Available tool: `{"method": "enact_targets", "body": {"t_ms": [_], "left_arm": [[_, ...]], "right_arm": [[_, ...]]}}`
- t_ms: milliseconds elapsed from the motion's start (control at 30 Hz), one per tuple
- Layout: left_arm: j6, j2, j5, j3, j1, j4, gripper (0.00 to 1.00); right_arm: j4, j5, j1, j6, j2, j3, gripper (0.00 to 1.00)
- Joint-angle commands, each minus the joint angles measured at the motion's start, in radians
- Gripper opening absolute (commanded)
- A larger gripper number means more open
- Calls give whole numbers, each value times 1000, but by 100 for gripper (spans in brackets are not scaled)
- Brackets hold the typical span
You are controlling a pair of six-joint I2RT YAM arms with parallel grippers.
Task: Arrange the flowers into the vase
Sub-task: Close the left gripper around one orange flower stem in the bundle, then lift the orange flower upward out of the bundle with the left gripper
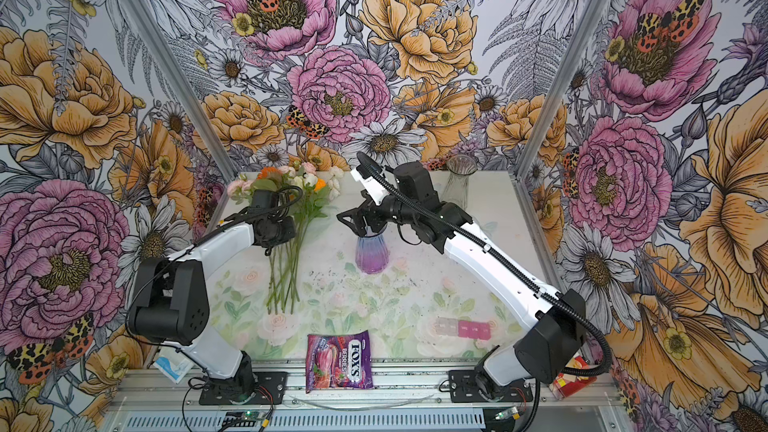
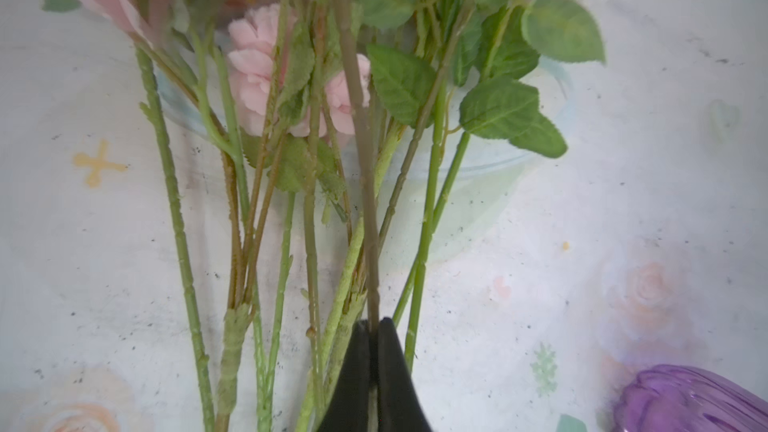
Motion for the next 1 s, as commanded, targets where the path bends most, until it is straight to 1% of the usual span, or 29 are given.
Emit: {"method": "enact_targets", "body": {"t_ms": [0,167,233,300,333,400,467,567,633,700,767,833,967], "left_arm": [[32,-114,-12,-13,-9,-37,0],[90,-222,-115,-4,-23,-126,0],[107,-272,-104,-7,-27,-127,0],[112,-327,-71,9,-46,-126,0],[116,-356,-54,29,-69,-122,0],[134,-408,-81,81,-153,-99,0],[152,-451,-133,138,-264,-46,0],[131,-499,-166,180,-377,109,0],[73,-520,-132,180,-408,229,0],[13,-520,-53,177,-411,346,0],[-22,-502,0,187,-424,419,0],[-31,-480,21,192,-444,469,0],[-19,-416,51,197,-494,560,0]], "right_arm": [[1,-15,-4,-11,-3,6,100],[2,-20,-3,-5,-8,9,99],[3,-17,-3,-4,-11,9,99],[1,10,-4,6,-11,9,99],[1,20,-6,9,-10,9,100],[0,12,-13,8,-12,9,99],[1,-11,-20,-11,-18,2,100],[0,-26,-25,-43,-38,-12,99],[2,-21,-26,-52,-54,-20,99],[2,-13,-21,-61,-76,-32,100],[2,-2,-21,-62,-122,-78,99],[8,0,-20,-79,-178,-148,99],[69,70,-5,-80,-277,-276,100]]}}
